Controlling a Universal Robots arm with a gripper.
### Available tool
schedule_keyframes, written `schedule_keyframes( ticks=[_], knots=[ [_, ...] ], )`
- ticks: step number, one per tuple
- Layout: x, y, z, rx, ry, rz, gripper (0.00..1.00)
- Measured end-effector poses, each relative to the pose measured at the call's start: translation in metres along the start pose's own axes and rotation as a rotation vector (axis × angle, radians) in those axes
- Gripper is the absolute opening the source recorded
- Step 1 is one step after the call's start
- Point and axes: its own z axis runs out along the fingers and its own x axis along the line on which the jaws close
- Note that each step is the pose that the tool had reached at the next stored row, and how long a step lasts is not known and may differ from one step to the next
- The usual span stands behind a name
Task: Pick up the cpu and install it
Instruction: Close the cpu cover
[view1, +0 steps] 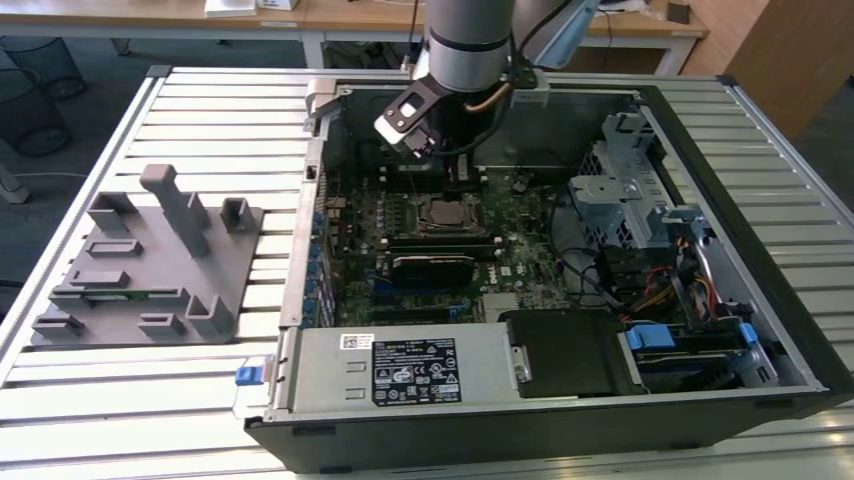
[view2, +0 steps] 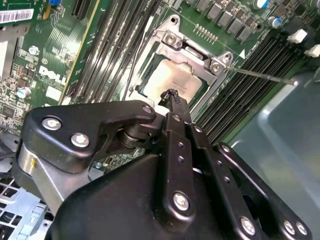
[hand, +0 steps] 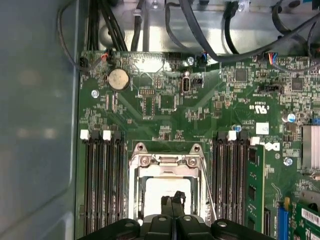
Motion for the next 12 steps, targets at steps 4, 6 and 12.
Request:
schedule_keyframes(
  ticks=[4,6,12],
  knots=[
    [-0.0001,-0.0006,0.0001,0.0,-0.0001,0.0,0.11],
    [-0.0001,-0.0012,0.0006,-0.0001,0.0002,0.0,0.11],
    [-0.0004,-0.008,0.0038,-0.0001,0.0002,0.0,0.11]
  ],
)
